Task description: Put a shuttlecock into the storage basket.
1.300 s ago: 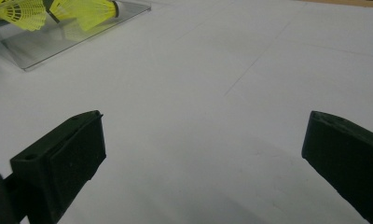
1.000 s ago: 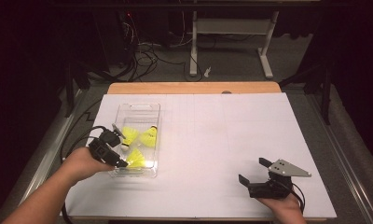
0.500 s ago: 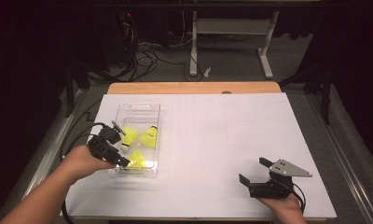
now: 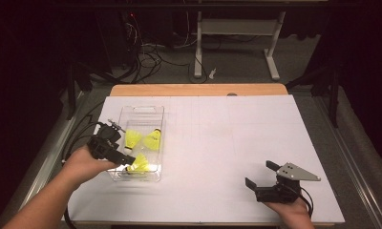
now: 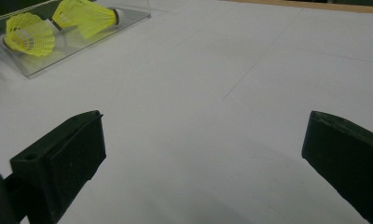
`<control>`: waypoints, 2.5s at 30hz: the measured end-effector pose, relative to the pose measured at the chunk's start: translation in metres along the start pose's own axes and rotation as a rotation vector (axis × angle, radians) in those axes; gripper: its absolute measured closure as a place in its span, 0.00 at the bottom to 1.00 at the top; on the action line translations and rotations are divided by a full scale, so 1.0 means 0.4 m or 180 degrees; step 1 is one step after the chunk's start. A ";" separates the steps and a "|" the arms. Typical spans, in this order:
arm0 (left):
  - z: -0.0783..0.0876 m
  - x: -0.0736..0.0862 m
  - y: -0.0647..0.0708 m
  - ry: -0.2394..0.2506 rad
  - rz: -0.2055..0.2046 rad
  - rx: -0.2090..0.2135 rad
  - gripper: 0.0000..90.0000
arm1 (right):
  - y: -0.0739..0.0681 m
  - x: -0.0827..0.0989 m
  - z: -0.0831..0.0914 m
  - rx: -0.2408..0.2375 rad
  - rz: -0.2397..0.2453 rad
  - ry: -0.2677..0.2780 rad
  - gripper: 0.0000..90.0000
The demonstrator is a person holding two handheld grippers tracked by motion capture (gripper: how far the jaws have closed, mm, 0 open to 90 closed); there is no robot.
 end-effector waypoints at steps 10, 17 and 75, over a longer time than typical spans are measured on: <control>-0.020 0.009 0.009 0.0375 0.0166 0.0053 0.15 | -0.004 -0.005 0.004 0.0006 0.0002 0.0024 0.00; -0.038 0.015 0.021 0.0566 0.0288 0.0116 0.11 | -0.004 -0.005 0.007 0.0009 0.0009 0.0028 0.00; 0.021 0.054 0.128 0.2686 0.0196 0.0216 0.00 | -0.018 -0.112 0.104 0.0381 0.0339 0.0922 0.00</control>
Point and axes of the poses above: each handheld gripper's, and its own axes: z roughly backward along the jaws, x roughly out of its underside, y roughly to its right, the point moved 10 cm from there along -z, roughly forward along the jaws, and after that the axes turned 14 degrees about -x, right-handed, at the moved point
